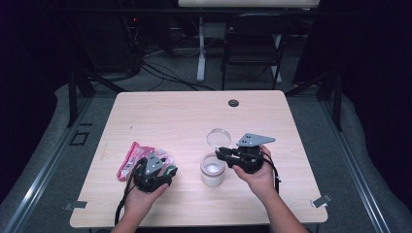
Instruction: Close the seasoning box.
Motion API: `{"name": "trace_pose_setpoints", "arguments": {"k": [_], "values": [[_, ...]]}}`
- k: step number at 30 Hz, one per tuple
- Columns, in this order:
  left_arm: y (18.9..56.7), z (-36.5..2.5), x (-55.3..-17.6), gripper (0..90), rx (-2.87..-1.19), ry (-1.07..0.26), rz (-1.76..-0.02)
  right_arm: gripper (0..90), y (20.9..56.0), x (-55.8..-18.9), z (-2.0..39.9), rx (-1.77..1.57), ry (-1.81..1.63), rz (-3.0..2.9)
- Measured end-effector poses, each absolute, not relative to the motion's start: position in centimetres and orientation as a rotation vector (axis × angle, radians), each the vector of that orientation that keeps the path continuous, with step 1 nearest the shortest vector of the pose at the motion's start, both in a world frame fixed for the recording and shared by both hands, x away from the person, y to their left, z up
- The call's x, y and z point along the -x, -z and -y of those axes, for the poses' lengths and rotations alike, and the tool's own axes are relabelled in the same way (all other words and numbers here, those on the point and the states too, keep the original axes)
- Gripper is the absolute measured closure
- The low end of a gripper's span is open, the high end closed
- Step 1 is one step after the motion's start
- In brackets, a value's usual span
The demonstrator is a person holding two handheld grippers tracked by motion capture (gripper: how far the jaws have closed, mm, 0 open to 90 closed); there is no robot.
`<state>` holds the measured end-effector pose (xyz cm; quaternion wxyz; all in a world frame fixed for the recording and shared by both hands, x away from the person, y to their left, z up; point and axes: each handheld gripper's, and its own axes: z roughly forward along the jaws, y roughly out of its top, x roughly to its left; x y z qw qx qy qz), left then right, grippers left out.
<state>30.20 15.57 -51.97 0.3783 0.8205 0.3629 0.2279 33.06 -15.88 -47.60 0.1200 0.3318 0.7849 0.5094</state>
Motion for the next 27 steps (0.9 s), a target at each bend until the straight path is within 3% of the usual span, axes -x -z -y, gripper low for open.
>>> {"name": "trace_pose_setpoints", "arguments": {"k": [11, 25, 27], "values": [[50.2, -14.2, -31.4, 51.3, -2.097, -0.584, -0.869, 75.1, 47.4, -32.5, 16.6, -0.973, -1.499, -2.271], [46.8, -10.6, -34.0, 70.9, -2.102, -0.594, -0.754, 84.0, 46.3, -32.8, 18.9, -1.045, -1.499, -2.194], [46.6, -10.1, -34.5, 73.3, -2.099, -0.581, -0.748, 89.3, 46.2, -33.0, 19.5, -1.069, -1.503, -2.171]]}}
